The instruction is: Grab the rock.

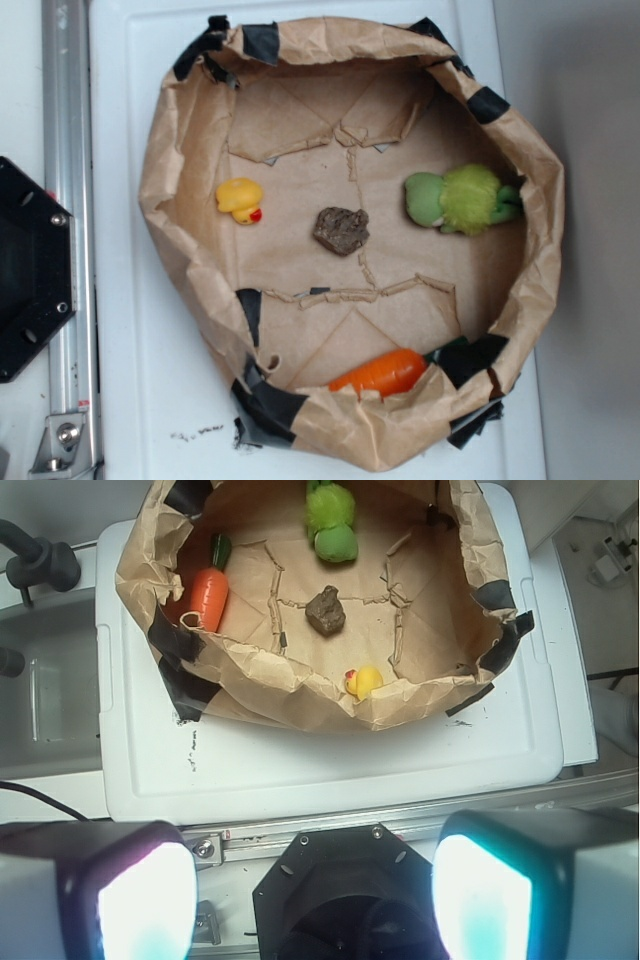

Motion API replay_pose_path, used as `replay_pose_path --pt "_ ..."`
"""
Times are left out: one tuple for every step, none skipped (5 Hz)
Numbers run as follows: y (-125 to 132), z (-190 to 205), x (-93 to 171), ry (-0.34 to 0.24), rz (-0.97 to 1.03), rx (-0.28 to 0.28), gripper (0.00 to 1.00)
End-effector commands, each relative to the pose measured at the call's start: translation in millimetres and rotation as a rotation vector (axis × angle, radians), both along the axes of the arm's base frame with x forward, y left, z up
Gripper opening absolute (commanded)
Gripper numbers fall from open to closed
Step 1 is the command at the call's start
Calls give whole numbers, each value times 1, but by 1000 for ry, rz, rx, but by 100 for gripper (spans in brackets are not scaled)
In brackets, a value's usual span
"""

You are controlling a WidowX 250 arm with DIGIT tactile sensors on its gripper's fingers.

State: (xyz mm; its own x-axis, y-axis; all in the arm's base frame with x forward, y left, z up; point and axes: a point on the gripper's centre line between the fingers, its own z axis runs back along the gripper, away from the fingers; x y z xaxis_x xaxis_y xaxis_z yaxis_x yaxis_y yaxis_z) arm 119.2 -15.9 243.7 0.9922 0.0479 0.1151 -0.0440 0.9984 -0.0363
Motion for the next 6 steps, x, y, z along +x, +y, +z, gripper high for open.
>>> replay_pose_path --pt "0 0 0 0 0 0 100" --pt "12 -13 50 -72 178 -68 100" --pt "29 -26 97 -110 359 -121 100" --pt "39 -63 139 -135 492 -161 100" --pt "41 -116 150 -65 506 -123 100" --pt "34 -168 147 58 442 -99 100"
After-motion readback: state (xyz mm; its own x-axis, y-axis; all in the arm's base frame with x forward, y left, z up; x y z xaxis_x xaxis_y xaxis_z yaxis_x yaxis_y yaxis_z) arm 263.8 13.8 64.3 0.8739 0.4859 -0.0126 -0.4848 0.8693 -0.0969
